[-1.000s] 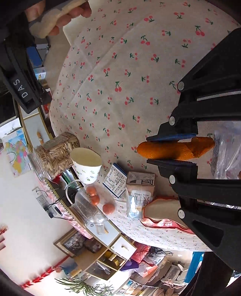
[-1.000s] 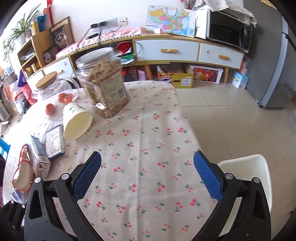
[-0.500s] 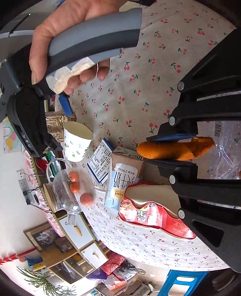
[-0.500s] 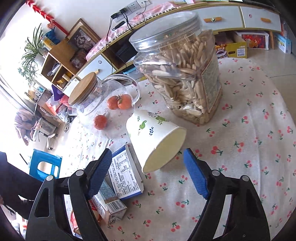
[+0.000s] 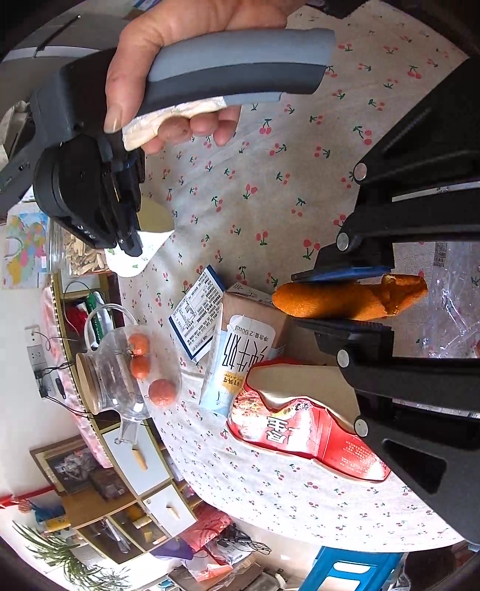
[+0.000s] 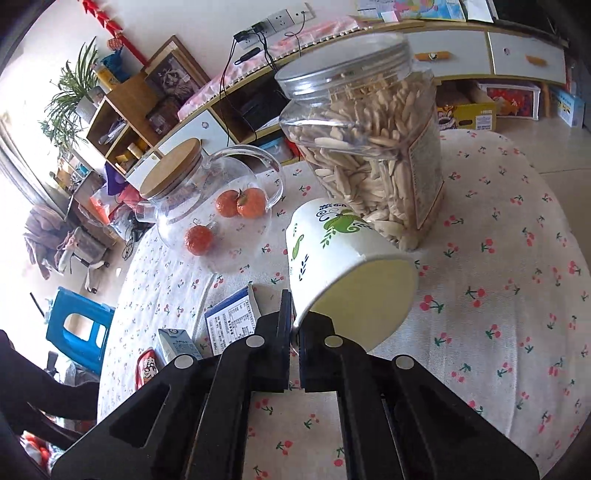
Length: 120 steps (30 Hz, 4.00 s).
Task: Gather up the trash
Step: 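Grasp the white paper cup with the right gripper while the left gripper holds the peel, then carry the cup in the right gripper and peel in the left gripper, drop both into the bin, then grasp the red snack bag with the left gripper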
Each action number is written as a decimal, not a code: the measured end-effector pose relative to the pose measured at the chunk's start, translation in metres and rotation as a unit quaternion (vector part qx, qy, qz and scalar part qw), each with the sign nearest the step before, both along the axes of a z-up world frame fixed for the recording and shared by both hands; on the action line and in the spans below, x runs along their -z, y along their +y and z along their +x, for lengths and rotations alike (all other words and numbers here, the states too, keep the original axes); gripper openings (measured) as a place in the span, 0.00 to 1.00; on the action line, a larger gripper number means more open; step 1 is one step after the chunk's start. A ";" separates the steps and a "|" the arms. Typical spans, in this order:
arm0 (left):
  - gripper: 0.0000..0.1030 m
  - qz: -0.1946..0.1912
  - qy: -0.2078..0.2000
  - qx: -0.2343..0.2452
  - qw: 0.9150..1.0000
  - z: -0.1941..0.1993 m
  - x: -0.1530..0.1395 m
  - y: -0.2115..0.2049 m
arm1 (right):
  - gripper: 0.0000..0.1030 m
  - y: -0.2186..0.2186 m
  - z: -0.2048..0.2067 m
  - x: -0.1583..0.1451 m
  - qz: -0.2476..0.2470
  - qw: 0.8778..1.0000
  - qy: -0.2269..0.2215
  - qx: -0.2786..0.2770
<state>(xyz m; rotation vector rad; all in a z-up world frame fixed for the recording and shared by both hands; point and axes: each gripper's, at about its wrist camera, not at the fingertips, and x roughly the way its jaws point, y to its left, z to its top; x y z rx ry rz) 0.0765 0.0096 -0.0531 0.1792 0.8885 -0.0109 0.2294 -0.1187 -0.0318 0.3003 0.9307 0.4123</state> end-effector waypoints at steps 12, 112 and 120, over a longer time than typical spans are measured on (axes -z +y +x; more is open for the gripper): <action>0.17 0.002 -0.027 -0.003 1.000 -0.009 -0.009 -0.009 | 0.02 -0.077 -0.072 -0.042 -0.063 0.996 -0.063 0.027; 0.86 0.048 0.020 -0.071 0.996 0.012 -0.037 0.025 | 0.93 -0.129 -0.137 -0.035 -0.329 0.928 -0.098 0.145; 0.31 0.047 0.065 -0.055 0.995 0.019 -0.002 0.043 | 0.93 -0.078 -0.138 -0.032 -0.308 0.942 -0.111 0.074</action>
